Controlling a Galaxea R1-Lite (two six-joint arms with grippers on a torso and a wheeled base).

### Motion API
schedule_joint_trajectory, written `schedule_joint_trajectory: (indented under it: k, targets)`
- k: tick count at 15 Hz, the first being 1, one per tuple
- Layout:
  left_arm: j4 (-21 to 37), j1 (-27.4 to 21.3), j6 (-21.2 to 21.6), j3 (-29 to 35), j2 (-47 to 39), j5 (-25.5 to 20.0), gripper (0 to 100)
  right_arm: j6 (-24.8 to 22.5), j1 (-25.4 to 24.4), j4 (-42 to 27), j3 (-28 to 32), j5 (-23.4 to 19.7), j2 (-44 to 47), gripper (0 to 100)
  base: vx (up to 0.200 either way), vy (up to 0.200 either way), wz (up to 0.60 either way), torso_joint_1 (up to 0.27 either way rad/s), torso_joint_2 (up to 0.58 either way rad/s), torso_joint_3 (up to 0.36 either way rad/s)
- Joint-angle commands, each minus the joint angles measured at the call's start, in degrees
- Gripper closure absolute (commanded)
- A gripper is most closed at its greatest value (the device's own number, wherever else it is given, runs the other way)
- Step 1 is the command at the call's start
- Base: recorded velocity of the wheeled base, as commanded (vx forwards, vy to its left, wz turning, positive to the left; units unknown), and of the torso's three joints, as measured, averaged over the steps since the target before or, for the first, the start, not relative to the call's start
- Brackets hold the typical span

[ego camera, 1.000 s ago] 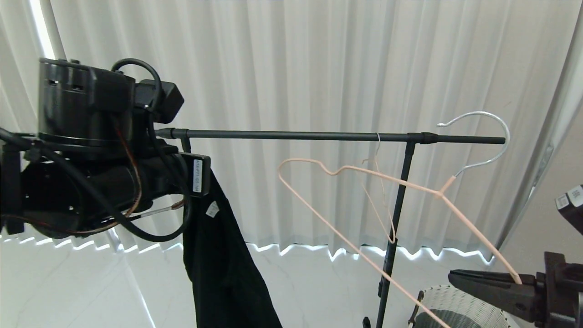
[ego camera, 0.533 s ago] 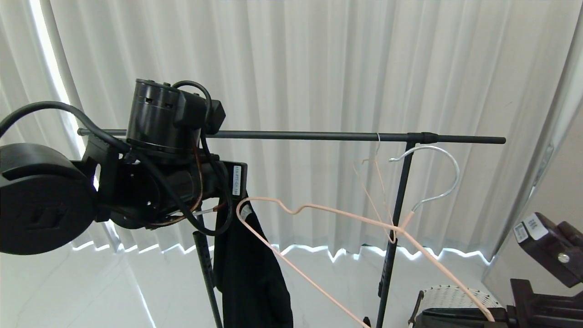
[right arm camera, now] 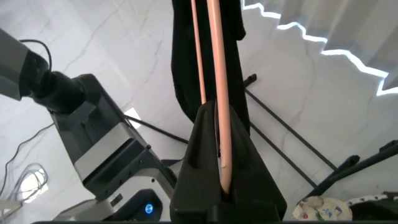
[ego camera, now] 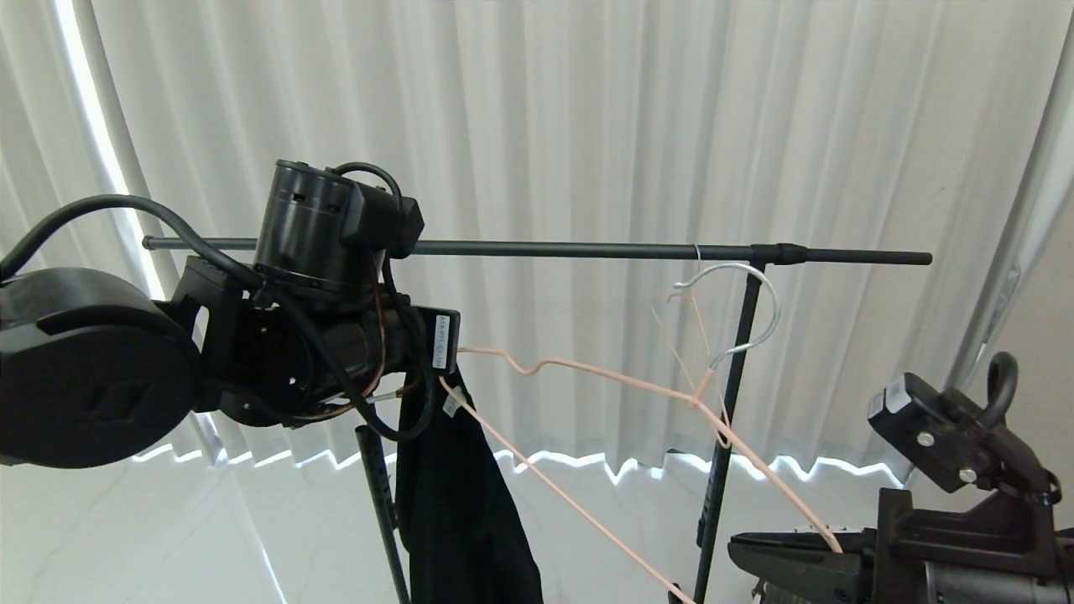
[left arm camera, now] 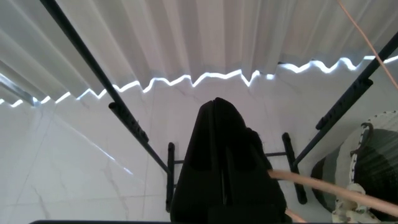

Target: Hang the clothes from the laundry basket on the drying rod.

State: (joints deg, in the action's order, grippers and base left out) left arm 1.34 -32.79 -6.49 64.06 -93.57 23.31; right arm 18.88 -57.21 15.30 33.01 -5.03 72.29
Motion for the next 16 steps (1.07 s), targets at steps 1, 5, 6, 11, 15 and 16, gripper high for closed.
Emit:
schedule_joint_trajectory:
  k: [1, 5, 6, 11, 15, 16]
  targets:
    - [0.07, -0.61, -0.02, -0.08, 0.15, 0.07, 100, -0.07, 0.26, 0.35, 0.83, -0.15, 2.24, 100, 0.000, 0.000, 0.00, 0.000, 0.00, 0.000]
    - [0.15, -1.75, -0.02, -0.25, 0.06, 0.16, 100, -0.07, 0.35, 0.43, 2.67, 0.11, 4.17, 100, 0.000, 0.000, 0.00, 0.000, 0.00, 0.000]
    - [0.24, -1.75, -0.02, -0.25, 0.06, 0.60, 100, -0.07, 0.26, 0.43, 2.67, 0.11, 4.53, 100, 0.000, 0.000, 0.00, 0.000, 0.00, 0.000]
    - [1.03, -1.48, 0.07, -0.25, -0.73, 5.17, 100, -0.07, -0.97, 0.26, 2.67, -0.06, 4.88, 100, 0.000, 0.000, 0.00, 0.000, 0.00, 0.000]
    - [8.15, -1.48, 0.07, 0.45, 0.59, 5.34, 100, -0.07, -1.15, 0.17, 2.85, -0.06, 5.23, 100, 0.000, 0.000, 0.00, 0.000, 0.00, 0.000]
    - [9.03, -1.40, 0.07, 0.54, 0.59, 5.34, 100, 0.01, -1.41, 0.26, 2.85, -0.06, 5.49, 100, 0.000, 0.000, 0.00, 0.000, 0.00, 0.000]
